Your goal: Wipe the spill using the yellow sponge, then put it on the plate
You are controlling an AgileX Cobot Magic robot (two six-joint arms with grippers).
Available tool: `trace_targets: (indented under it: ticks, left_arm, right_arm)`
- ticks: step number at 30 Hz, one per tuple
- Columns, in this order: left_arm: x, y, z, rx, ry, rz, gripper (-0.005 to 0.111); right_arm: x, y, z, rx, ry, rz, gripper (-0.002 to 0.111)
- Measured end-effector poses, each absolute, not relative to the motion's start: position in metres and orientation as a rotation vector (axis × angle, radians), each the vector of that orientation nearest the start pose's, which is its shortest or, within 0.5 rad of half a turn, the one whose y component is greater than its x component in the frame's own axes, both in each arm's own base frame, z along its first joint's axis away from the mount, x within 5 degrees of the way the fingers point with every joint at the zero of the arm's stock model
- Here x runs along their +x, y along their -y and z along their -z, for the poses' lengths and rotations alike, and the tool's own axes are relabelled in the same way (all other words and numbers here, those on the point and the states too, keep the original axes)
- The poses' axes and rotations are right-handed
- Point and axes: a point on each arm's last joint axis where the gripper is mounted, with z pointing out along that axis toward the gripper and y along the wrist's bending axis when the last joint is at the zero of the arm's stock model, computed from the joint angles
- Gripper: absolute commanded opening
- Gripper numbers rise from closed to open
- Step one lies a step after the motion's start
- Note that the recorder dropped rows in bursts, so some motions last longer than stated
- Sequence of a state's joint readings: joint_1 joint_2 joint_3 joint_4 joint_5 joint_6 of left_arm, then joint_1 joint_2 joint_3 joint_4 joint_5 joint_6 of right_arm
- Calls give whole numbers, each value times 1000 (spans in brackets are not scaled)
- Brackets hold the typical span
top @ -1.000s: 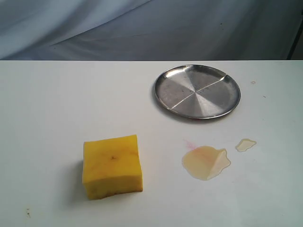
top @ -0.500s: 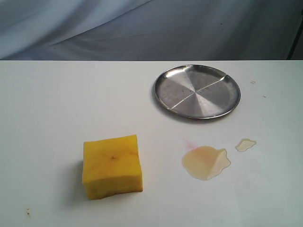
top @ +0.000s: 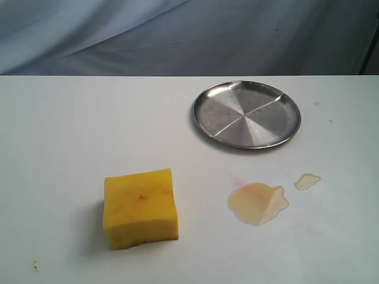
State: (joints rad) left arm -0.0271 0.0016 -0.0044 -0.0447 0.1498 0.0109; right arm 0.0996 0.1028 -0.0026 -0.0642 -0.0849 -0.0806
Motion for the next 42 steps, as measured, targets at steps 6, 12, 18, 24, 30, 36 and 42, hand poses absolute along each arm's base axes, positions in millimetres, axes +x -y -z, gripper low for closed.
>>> trace_targets:
  ticks: [6, 12, 18, 24, 30, 36, 42]
  left_arm:
    - [56, 2, -201, 0, -1631, 52, 1]
    - [56, 2, -201, 0, -1631, 52, 1]
    - [56, 2, -201, 0, -1631, 52, 1]
    - [56, 2, -201, 0, -1631, 52, 1]
    - [56, 2, -201, 0, -1631, 52, 1]
    - [56, 2, -201, 0, -1631, 52, 1]
    - [56, 2, -201, 0, -1631, 52, 1]
  right_arm:
    - [64, -7, -216, -187, -1487, 32, 0]
    - [64, -7, -216, -187, -1487, 32, 0]
    - [64, -7, -216, -187, -1487, 32, 0]
    - [64, -7, -216, -185, -1488, 30, 0]
    - [64, -7, -216, -165, -1490, 12, 0]
    - [64, -7, -221, -145, -1432, -3, 0]
    - [62, -6, -238, -121, -1415, -23, 0]
